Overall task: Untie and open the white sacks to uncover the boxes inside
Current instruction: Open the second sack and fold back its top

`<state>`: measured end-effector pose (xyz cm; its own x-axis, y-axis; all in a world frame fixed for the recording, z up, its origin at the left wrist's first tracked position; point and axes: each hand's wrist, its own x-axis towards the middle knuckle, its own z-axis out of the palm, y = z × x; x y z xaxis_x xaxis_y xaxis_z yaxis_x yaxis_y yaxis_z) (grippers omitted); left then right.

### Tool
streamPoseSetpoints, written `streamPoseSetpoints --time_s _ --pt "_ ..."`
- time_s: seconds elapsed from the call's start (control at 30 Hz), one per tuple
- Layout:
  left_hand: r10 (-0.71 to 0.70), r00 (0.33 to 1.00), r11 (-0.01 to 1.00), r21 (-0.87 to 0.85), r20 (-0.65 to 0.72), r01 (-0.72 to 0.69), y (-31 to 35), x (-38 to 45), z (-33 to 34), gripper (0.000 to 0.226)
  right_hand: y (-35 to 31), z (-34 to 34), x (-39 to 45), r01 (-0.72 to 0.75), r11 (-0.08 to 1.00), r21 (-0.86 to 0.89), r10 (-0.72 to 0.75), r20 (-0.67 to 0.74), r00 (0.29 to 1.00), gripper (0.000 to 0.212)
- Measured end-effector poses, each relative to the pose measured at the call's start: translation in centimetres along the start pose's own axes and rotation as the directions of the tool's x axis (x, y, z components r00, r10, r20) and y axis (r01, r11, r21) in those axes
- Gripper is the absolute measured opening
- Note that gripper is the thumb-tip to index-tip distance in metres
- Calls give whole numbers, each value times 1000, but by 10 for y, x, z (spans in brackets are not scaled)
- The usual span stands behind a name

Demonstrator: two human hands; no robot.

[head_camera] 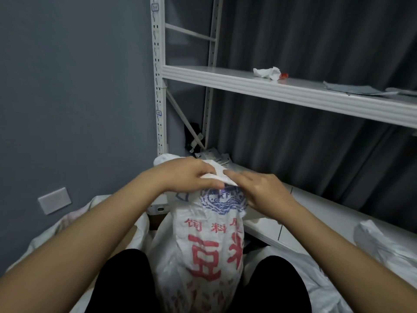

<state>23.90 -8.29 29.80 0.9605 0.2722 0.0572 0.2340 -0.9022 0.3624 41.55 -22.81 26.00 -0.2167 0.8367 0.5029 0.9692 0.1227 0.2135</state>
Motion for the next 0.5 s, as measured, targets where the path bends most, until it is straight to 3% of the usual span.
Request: streamPoseSetpoints --time_s 0.07,0.1,0.17,0.2,0.23,0.3,0.37,0.43,0.5 --pt "-34 997 999 -10 64 35 -3 0 -3 32 1 5 -5 -13 997 74 18 -57 998 49" --pt "-18 999 1000 22 46 17 -3 1 -1 30 1 5 -5 -73 981 180 76 -10 997 48" --pt "32 996 970 241 -80 -11 -2 2 5 28 1 0 -1 -283 852 440 239 153 959 48" --pt "71 986 935 354 -150 -13 0 3 9 29 3 0 0 -329 811 484 270 188 944 49" --pt "114 973 910 415 -199 -22 2 4 12 29 2 0 1 -306 838 453 245 188 951 45" --pt "149 967 926 373 -209 -62 5 4 9 30 0 -1 1 -200 931 307 177 101 979 36" --pt "71 992 947 321 -106 -34 3 2 0 38 3 2 -8 -112 978 176 112 11 994 42" --pt "-6 1000 961 275 5 5 -6 2 -8 40 10 4 -14 -194 943 270 199 8 980 37" --pt "11 1000 968 253 -5 -10 -14 4 -13 39 18 -3 -10 -390 777 495 356 165 920 20"
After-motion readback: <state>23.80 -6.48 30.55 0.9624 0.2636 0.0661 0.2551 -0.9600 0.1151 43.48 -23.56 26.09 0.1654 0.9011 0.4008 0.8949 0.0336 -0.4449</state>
